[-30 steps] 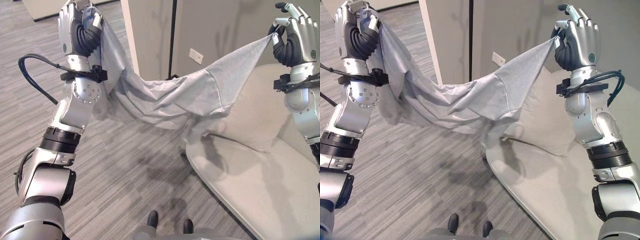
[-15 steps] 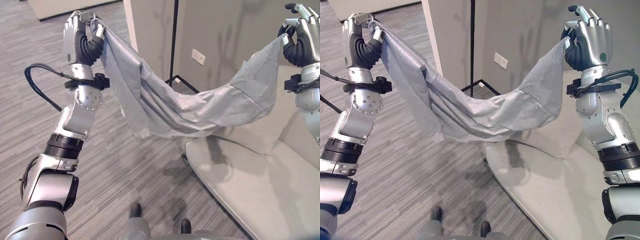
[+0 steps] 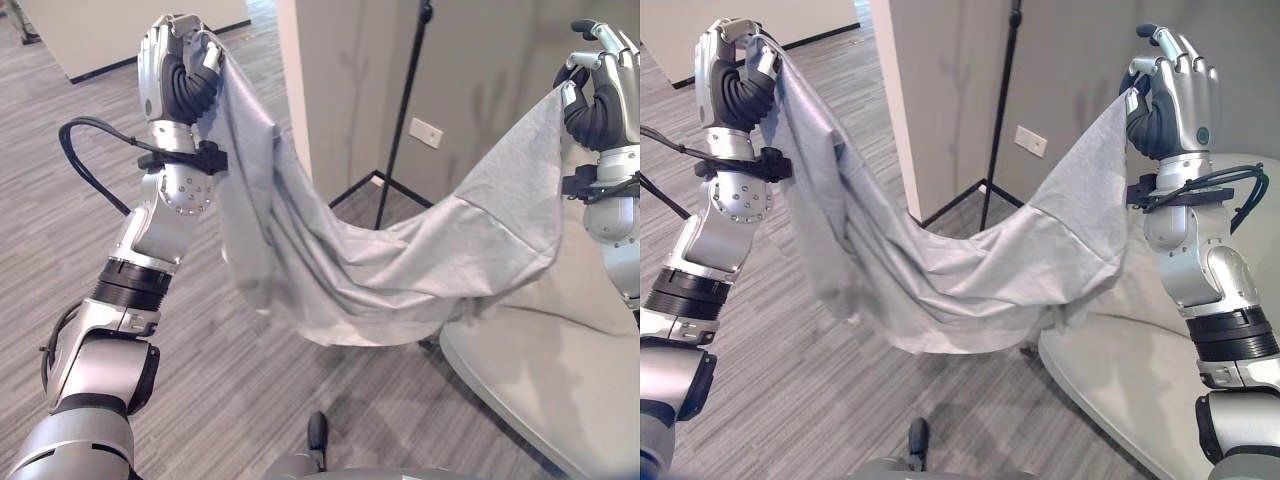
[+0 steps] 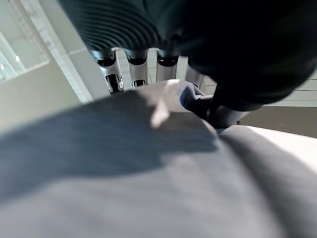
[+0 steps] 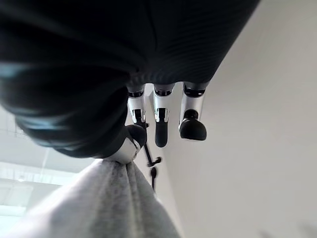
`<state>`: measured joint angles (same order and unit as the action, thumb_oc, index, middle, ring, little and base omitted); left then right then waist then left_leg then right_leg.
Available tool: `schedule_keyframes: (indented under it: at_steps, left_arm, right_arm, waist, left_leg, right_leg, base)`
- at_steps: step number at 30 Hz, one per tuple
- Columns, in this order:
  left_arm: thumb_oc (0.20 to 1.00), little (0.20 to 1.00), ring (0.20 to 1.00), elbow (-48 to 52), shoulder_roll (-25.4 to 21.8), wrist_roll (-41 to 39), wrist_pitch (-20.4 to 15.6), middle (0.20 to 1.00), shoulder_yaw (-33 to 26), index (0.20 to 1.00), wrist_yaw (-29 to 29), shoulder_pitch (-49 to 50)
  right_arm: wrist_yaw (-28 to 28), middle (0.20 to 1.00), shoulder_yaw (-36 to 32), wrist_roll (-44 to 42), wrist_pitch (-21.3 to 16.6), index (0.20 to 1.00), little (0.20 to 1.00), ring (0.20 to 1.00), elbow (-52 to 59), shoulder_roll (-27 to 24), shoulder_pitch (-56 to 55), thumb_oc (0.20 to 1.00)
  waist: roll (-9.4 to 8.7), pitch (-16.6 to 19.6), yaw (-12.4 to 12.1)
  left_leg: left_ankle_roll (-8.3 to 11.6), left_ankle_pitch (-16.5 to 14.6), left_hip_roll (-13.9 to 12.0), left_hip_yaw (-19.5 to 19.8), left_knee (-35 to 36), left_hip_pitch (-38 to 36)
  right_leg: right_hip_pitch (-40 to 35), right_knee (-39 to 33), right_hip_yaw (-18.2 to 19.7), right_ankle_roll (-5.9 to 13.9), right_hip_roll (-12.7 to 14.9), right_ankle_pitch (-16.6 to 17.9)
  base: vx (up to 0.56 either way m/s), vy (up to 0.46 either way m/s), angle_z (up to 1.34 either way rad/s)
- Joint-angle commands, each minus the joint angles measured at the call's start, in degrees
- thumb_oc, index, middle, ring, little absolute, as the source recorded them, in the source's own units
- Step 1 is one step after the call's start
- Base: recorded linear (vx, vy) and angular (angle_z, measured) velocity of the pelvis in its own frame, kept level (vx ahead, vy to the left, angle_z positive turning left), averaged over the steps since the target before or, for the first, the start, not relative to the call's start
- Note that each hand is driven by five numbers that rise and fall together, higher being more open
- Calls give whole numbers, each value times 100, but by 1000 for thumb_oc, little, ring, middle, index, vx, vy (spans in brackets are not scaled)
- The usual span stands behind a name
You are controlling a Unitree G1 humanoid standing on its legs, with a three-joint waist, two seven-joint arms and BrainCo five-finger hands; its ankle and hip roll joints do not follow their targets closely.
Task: Hang the clothes on the sofa on the clothes rack.
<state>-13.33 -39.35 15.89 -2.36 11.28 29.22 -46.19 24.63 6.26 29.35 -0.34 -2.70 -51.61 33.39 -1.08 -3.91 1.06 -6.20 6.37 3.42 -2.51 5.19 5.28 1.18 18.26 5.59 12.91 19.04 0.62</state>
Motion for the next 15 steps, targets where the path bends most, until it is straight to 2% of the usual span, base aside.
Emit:
schedule_keyframes:
  at_steps: [1, 2, 3, 4, 5, 10, 11, 13, 15]
  left_arm:
    - [200, 200, 200, 105, -142, 41, -182, 200, -95, 200, 62, -448]
    - [200, 200, 200, 184, -153, 73, -174, 200, -135, 200, 6, -441]
    - [200, 200, 200, 224, -144, 84, -176, 200, -168, 200, -11, -398]
    - [200, 200, 200, 240, -143, 86, -172, 200, -186, 200, -17, -379]
    - [200, 200, 200, 308, -110, 111, -182, 200, -280, 200, -42, -276]
    - [200, 200, 200, 402, -83, 154, -142, 200, -313, 200, -95, -151]
    - [200, 200, 200, 408, -83, 156, -139, 200, -315, 200, -96, -148]
    - [200, 200, 200, 446, 48, 151, -145, 200, -348, 200, -116, -35]
    - [200, 200, 200, 478, 111, 134, -153, 200, -380, 200, -118, 39]
  right_arm:
    - [146, 200, -61, 38, 40, 200, 200, 200, -219, -209, 577, 200]
    - [115, 200, -62, 42, 22, 200, 200, 200, -242, -207, 564, 200]
    - [92, 200, -50, 63, 16, 200, 200, 200, -238, -216, 558, 200]
    - [89, 200, -39, 66, 15, 200, 200, 200, -238, -216, 565, 200]
    - [61, 200, -75, 70, -11, 200, 200, 200, -206, -192, 474, 200]
    - [17, 200, -100, 38, -47, 200, 200, 200, -127, -229, 343, 200]
    - [16, 200, -105, 34, -48, 200, 200, 200, -123, -231, 338, 200]
    - [-49, 200, -216, 1, -75, 200, 200, 200, -49, -254, 147, 200]
    - [-85, 200, -293, 1, -89, 200, 200, 200, 40, -258, 45, 200]
  waist:
    - [-90, 497, -72]
    - [-72, 452, -37]
    - [-71, 416, -10]
    - [-51, 411, -9]
    - [-63, 320, 69]
    - [-103, 137, 200]
    - [-123, 118, 212]
    - [-195, 234, 253]
    - [-208, 266, 263]
  left_leg:
    - [953, -469, -389, -358, -19, -57]
    - [906, -537, -345, -353, -19, -167]
    - [882, -589, -305, -319, -19, -259]
    - [885, -613, -323, -319, -19, -274]
    - [822, -711, -244, -270, -19, -477]
    - [750, -895, -218, -122, -19, -836]
    - [752, -838, -202, -119, -19, -819]
    - [783, -1026, -227, -103, -19, -997]
    - [809, -1028, -271, -107, -19, -1053]
  right_leg:
    - [-139, -1599, -415, -228, -741, 466]
    - [-16, -1867, -629, -269, -1063, 221]
    - [91, -1941, -628, -302, -1233, 208]
    - [78, -1939, -628, -309, -1252, 201]
    - [337, -2073, -558, -331, -1516, 256]
    - [732, -2197, -444, -319, -1809, 517]
    - [744, -2199, -458, -329, -1792, 572]
    - [478, -2313, -490, -392, -1758, 500]
    - [433, -2313, -503, -418, -1743, 536]
  base:
    - [244, 168, 20]
    - [259, 123, 3]
    - [205, 71, -9]
    - [246, 44, 2]
    - [176, 21, 21]
    - [223, -44, 18]
    - [283, -148, 17]
    - [255, -143, 19]
    - [126, -102, 13]
